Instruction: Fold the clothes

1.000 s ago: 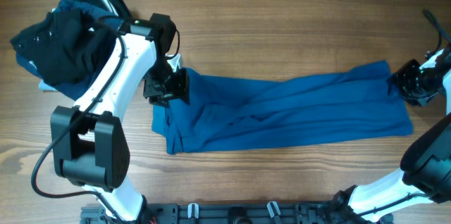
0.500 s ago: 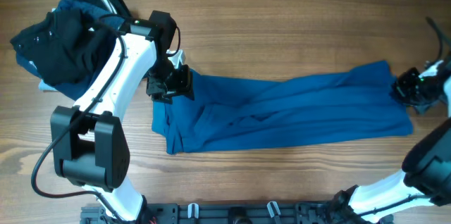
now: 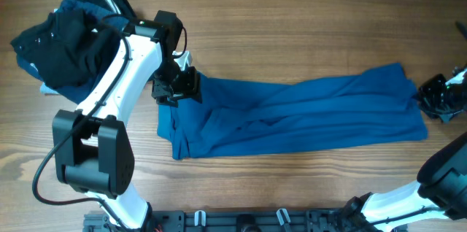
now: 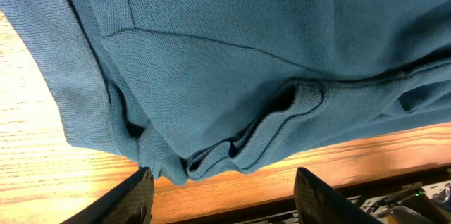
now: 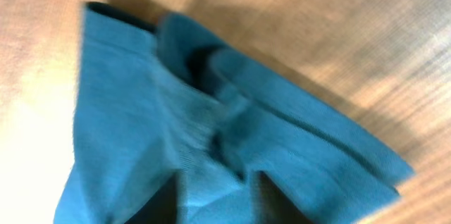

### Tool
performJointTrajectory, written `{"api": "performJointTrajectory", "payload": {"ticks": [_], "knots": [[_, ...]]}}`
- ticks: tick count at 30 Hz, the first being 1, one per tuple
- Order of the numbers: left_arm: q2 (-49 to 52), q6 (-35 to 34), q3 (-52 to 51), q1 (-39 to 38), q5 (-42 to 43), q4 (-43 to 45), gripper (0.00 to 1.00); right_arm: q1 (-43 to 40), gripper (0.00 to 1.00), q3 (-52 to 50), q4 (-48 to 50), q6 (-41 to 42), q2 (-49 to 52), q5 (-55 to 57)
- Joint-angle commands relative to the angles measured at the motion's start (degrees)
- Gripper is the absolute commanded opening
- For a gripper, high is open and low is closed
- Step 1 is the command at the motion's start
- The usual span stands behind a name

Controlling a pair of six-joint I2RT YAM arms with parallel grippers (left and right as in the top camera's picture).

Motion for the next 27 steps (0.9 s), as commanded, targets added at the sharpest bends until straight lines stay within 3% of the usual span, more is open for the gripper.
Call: {"api": "performJointTrajectory", "payload": {"ticks": [1, 3, 4, 9, 15, 18, 19, 20, 25, 27], "knots": [[-1.40, -0.11, 1.05, 0.00, 0.76, 0.11, 0.67, 0.13, 0.84, -0.59, 3.37, -3.04, -0.50, -1.42], [-1.40, -0.11, 1.05, 0.00, 0.79, 0.07, 0.68, 0.11, 0.98, -0.79, 6.60, -3.32, 0.74, 0.94], [-1.42, -0.11, 1.05, 0.00, 0.79, 0.02, 0.68, 0.04, 0.99, -0.79, 7.98, -4.63, 1.55, 0.96], [-1.42, -0.07, 1.05, 0.00, 0.76, -1.18, 0.68, 0.02, 0.98, -0.79, 11.47, -13.62, 7.93, -3.58], [-1.42, 1.44, 1.05, 0.00, 0.74, -1.81, 0.68, 0.04, 0.95, -0.79, 9.62, -15.37, 13.46, -2.86], [-1.42, 1.44, 1.05, 0.00, 0.74, -1.57, 0.69, 0.17, 0.81, -0.79, 8.15, -16.28, 14.80, -2.84], [-1.42, 1.44, 1.05, 0.00, 0.74, -1.40, 0.69, 0.20, 0.70, -0.79, 7.65, -16.28, 14.97, -2.86], [-1.42, 1.44, 1.05, 0.00, 0.74, -1.22, 0.69, 0.31, 0.53, -0.79, 7.08, -16.31, 15.10, -2.84], [-1.42, 1.46, 1.05, 0.07, 0.74, -0.92, 0.68, 0.81, 0.29, -0.79, 5.20, -16.65, 15.26, -1.79], [-1.42, 2.27, 1.05, 0.07, 0.76, -0.92, 0.68, 0.66, 0.09, -0.79, 4.90, -16.44, 15.19, -0.79]]}}
